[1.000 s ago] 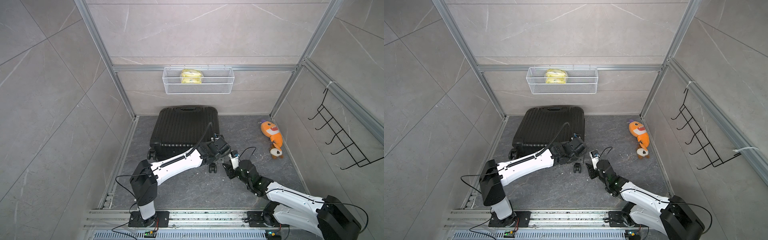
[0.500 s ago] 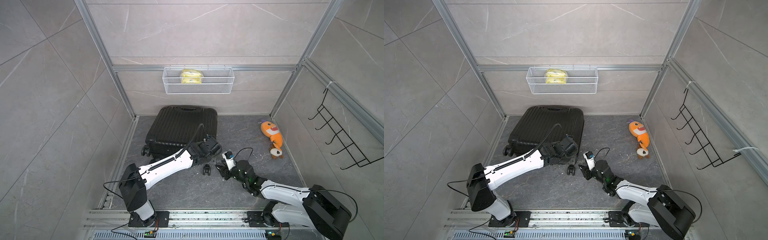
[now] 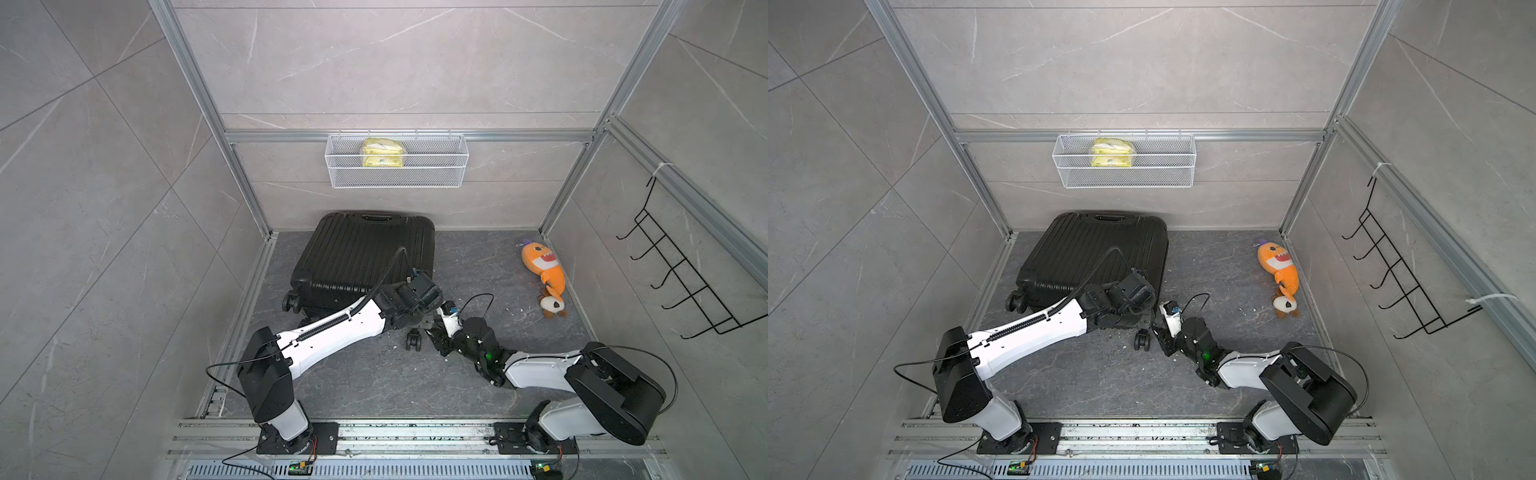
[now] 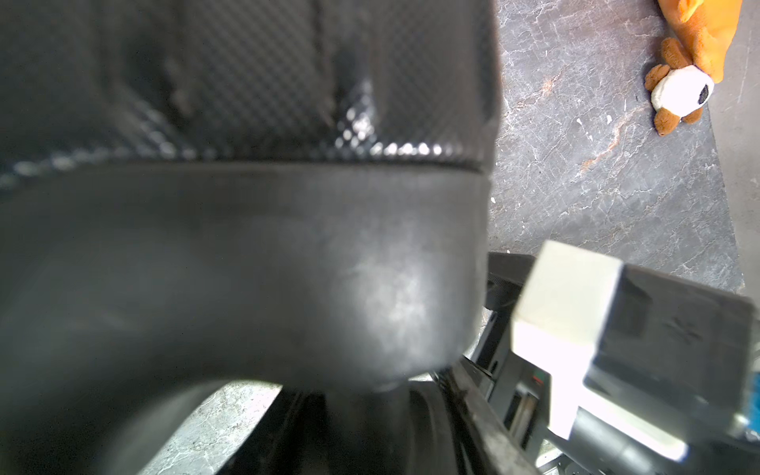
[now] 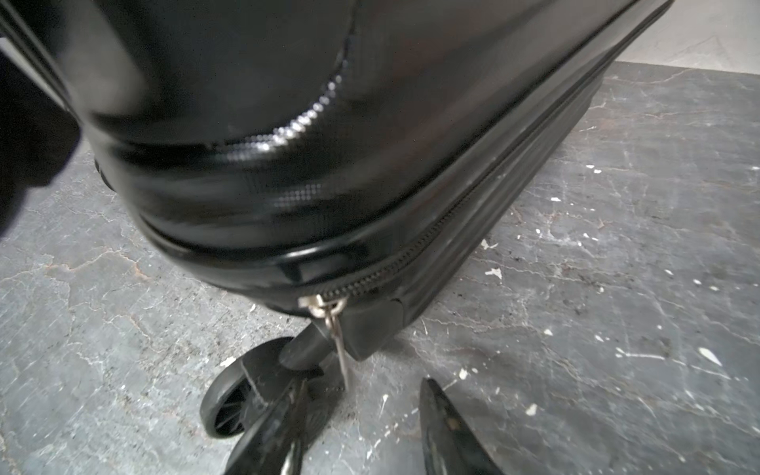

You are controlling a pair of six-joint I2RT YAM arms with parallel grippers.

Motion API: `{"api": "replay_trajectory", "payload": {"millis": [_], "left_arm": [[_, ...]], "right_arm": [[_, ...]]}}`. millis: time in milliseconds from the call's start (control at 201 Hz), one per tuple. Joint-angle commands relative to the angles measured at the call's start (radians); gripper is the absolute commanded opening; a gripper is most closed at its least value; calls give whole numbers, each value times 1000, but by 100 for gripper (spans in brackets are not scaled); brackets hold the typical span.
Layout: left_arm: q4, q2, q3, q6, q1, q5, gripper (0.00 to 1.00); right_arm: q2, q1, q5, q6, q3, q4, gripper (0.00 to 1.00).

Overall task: Close the suitcase zippers
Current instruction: Zip the zipper on the suitcase.

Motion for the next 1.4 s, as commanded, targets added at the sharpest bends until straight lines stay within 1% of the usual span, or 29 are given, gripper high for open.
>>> {"api": "replay_trajectory", "payload": {"millis": [0, 249, 478, 533, 648, 722, 867, 956, 1091, 1151, 1206, 1290, 1400], "left_arm": [[33, -71, 15, 33, 1, 18, 11], [40, -71, 17, 35, 1, 40, 9], [46, -79, 12, 34, 1, 53, 8], [46, -80, 12, 34, 1, 53, 8], [43, -85, 10, 36, 1, 52, 8], [35, -91, 7, 35, 1, 43, 8], [33, -107, -8, 41, 1, 36, 8], [31, -113, -9, 89, 1, 54, 8], [-38, -124, -3, 165, 1, 59, 6], [-81, -141, -6, 187, 1, 42, 4], [-98, -161, -19, 227, 1, 49, 3], [-134, -197, -37, 256, 1, 48, 1], [-213, -247, -52, 268, 1, -15, 0]], "right_arm": [[32, 7, -12, 4, 28, 75, 47], [81, 8, 3, -3, 61, 95, 43], [137, 8, -12, -4, 100, 112, 31], [143, 9, -14, -5, 104, 116, 27], [137, 8, -2, -5, 92, 139, 8], [114, 8, 13, -6, 81, 131, 1], [59, 9, 36, -20, 64, 83, 0], [23, 7, 49, -26, 75, 21, 0], [-45, 7, 122, -34, 108, -141, 0], [-69, 5, 163, -42, 137, -235, 0], [-78, -2, 190, -48, 174, -334, 0], [-82, -17, 196, -48, 211, -422, 0], [-94, -45, 179, -23, 226, -464, 0]]}}
